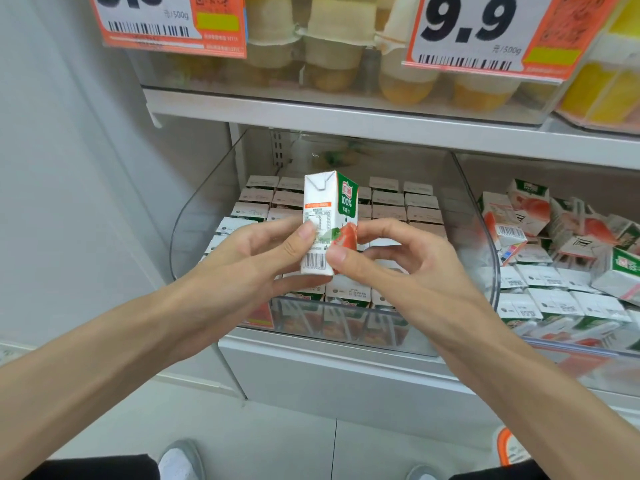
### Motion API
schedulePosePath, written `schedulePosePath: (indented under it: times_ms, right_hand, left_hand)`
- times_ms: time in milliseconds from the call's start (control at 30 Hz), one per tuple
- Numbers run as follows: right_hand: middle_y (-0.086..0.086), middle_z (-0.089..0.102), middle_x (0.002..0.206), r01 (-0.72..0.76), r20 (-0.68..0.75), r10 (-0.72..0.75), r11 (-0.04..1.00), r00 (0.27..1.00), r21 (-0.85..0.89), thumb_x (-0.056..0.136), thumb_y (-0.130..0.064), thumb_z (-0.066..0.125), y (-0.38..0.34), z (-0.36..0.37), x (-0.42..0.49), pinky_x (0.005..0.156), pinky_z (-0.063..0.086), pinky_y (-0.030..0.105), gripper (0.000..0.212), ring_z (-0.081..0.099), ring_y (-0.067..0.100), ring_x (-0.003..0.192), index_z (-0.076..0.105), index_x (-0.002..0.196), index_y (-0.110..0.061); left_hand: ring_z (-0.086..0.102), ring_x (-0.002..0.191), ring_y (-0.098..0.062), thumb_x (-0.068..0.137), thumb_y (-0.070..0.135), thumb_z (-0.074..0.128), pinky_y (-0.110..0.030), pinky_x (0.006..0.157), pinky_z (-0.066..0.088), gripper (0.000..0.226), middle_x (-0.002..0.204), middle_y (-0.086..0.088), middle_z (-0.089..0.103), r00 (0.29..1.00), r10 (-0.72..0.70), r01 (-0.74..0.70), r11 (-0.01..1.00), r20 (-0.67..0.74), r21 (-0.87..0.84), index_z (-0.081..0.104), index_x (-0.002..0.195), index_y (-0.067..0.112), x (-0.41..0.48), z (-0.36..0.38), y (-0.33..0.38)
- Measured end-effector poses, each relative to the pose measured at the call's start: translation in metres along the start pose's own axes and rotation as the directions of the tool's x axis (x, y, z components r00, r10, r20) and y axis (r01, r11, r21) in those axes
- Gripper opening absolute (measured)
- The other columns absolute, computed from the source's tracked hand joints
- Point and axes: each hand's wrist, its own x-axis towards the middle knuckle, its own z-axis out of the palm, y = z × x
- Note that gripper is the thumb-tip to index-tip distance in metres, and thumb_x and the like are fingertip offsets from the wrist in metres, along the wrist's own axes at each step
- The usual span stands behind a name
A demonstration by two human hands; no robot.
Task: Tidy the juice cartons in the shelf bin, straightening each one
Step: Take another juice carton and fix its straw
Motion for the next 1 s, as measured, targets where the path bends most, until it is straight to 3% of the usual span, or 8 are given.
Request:
schedulePosePath:
  times_ms: [133,267,400,600,733,867,967,1000]
  right_hand:
    - [-0.005,0.080,0.103,-0.012,0.013,0.011,0.996,1.000,0.085,0.071,-0.043,0.089,0.0023,0.0008,0.0004,0.096,0.058,0.028,0.040,0.075,0.015,0.102,0.081,0.109,-0.033]
    - [-0.009,0.082,0.104,-0.065,0.014,0.064,0.984,0.998,0.164,0.088,-0.024,0.082,0.0002,-0.0015,0.0008,0.079,0.056,0.013,0.035,0.077,0.004,0.095,0.073,0.122,-0.028]
    - [-0.010,0.081,0.108,-0.031,-0.001,0.031,0.989,1.000,0.142,0.096,-0.021,0.075,-0.0021,-0.0014,0.0006,0.082,0.058,0.018,0.017,0.076,0.003,0.099,0.076,0.113,-0.024]
    - [-0.005,0.078,0.107,0.016,-0.012,-0.015,0.998,1.000,0.057,0.084,-0.035,0.084,-0.0028,0.0018,-0.0004,0.091,0.063,0.033,0.026,0.075,0.016,0.098,0.079,0.109,-0.030]
    - [0.004,0.078,0.107,-0.009,-0.003,0.010,0.995,1.000,0.098,0.085,-0.033,0.084,-0.0014,-0.0002,0.0002,0.092,0.060,0.028,0.021,0.076,0.021,0.099,0.082,0.106,-0.030]
    - [0.008,0.077,0.104,0.017,-0.025,-0.014,0.994,1.000,0.104,0.076,-0.035,0.089,-0.0009,-0.0007,0.0005,0.091,0.063,0.032,0.034,0.076,0.021,0.092,0.081,0.108,-0.028]
    - [0.010,0.074,0.098,0.050,-0.054,-0.045,0.995,0.998,0.089,0.065,-0.038,0.091,-0.0012,-0.0004,-0.0007,0.086,0.064,0.039,0.046,0.069,0.015,0.078,0.078,0.106,-0.024]
    - [0.010,0.073,0.096,0.056,-0.057,-0.051,0.995,0.997,0.083,0.063,-0.038,0.091,-0.0013,0.0000,-0.0008,0.084,0.063,0.039,0.047,0.067,0.013,0.076,0.076,0.106,-0.023]
  left_hand:
    - [0.072,0.122,-0.024,0.101,0.034,0.058,-0.040,0.112,0.051,0.044,0.130,-0.004,0.076,0.997,-0.041,0.039,0.999,-0.065,-0.034,0.062,0.143,0.020,0.0001,-0.0025,0.0009]
    - [0.075,0.116,-0.027,0.100,0.032,0.059,-0.034,0.103,0.058,0.044,0.125,-0.008,0.078,0.993,-0.067,0.054,0.990,-0.094,-0.134,0.060,0.142,0.018,-0.0001,-0.0041,0.0045]
    - [0.077,0.110,-0.032,0.099,0.021,0.064,-0.034,0.094,0.062,0.039,0.118,-0.013,0.079,0.989,-0.062,0.048,0.993,-0.131,-0.110,0.061,0.137,0.014,-0.0016,-0.0057,0.0021]
    - [0.077,0.110,-0.030,0.095,0.023,0.070,-0.036,0.092,0.063,0.042,0.120,-0.010,0.079,0.986,-0.054,0.046,0.997,-0.156,-0.054,0.063,0.136,0.017,-0.0004,-0.0055,-0.0028]
    - [0.076,0.111,-0.028,0.097,0.027,0.069,-0.031,0.088,0.063,0.037,0.122,-0.010,0.078,0.986,-0.039,0.039,0.999,-0.163,-0.005,0.069,0.133,0.022,0.0005,-0.0045,-0.0029]
    - [0.076,0.114,-0.024,0.102,0.034,0.060,-0.034,0.097,0.061,0.037,0.123,-0.003,0.079,0.994,-0.036,0.040,0.999,-0.099,0.036,0.068,0.137,0.026,0.0004,-0.0047,-0.0012]
    - [0.077,0.112,-0.022,0.105,0.028,0.055,-0.022,0.086,0.061,0.035,0.123,0.001,0.079,0.998,-0.049,0.050,0.998,-0.048,0.033,0.068,0.138,0.025,-0.0002,-0.0010,0.0005]
    - [0.076,0.114,-0.021,0.106,0.027,0.054,-0.023,0.089,0.061,0.035,0.125,0.001,0.078,0.998,-0.048,0.049,0.998,-0.032,0.029,0.068,0.138,0.024,-0.0003,-0.0009,-0.0004]
